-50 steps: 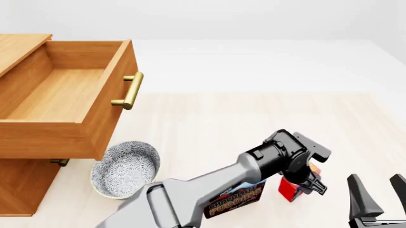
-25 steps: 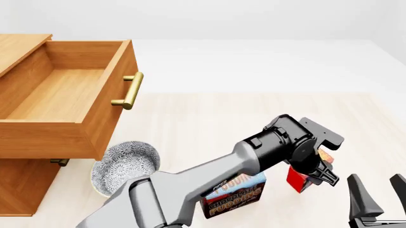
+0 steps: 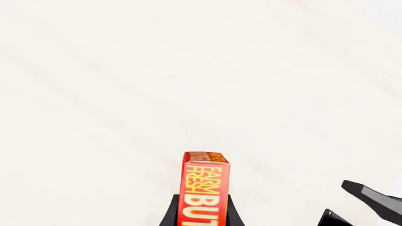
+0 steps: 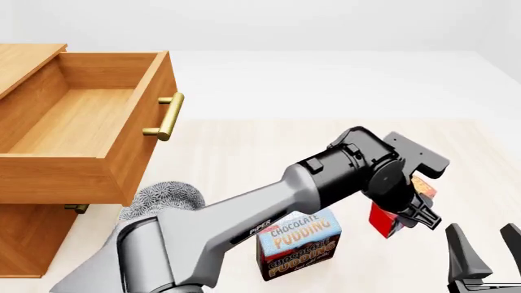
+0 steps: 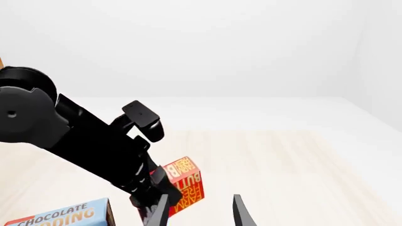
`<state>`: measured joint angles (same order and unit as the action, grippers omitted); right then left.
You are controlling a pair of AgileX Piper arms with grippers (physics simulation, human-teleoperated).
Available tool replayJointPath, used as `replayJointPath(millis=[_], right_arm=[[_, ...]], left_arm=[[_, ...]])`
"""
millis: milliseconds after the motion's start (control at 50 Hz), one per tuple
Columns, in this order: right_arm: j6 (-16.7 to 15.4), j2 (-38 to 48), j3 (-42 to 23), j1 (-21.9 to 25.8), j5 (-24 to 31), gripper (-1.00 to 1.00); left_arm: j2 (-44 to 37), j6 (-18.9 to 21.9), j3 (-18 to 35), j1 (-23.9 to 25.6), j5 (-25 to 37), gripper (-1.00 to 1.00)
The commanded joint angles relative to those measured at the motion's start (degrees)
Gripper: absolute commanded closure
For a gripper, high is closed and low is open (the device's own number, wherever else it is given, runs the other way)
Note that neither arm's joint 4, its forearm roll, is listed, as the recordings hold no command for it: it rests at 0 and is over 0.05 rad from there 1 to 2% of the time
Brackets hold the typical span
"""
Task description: Put the butter at the back in the top drawer of the cabinet and close it.
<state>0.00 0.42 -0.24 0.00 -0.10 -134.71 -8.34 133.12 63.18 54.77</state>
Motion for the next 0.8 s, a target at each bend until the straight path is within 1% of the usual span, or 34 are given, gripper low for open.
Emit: replayJointPath(millis=[20,100,260,500,680,800], right_arm=[[0.00,0.00,0.00,0.00,0.00,-1.00],[0.00,0.00,0.00,0.00,0.00,-1.00],[0.00,0.00,0.00,0.00,0.00,-1.00],[0.00,0.00,0.00,0.00,0.00,-1.00],[0.00,0.00,0.00,0.00,0.00,-1.00],[0.00,0.00,0.00,0.00,0.00,-1.00]], left_arm=[[6.71,1.31,-5.86,0.43,-2.28,1.00],[8.05,1.73,-6.77,0.21,-2.37,1.00],[11.95,3.47,-10.98,-0.81,-2.97,1.00],[17.84,5.55,-15.35,-1.98,-3.36,1.00],[20.95,6.65,-17.94,-2.47,-3.02,1.00],[22.20,6.75,-18.16,-2.52,-2.22,1.00]])
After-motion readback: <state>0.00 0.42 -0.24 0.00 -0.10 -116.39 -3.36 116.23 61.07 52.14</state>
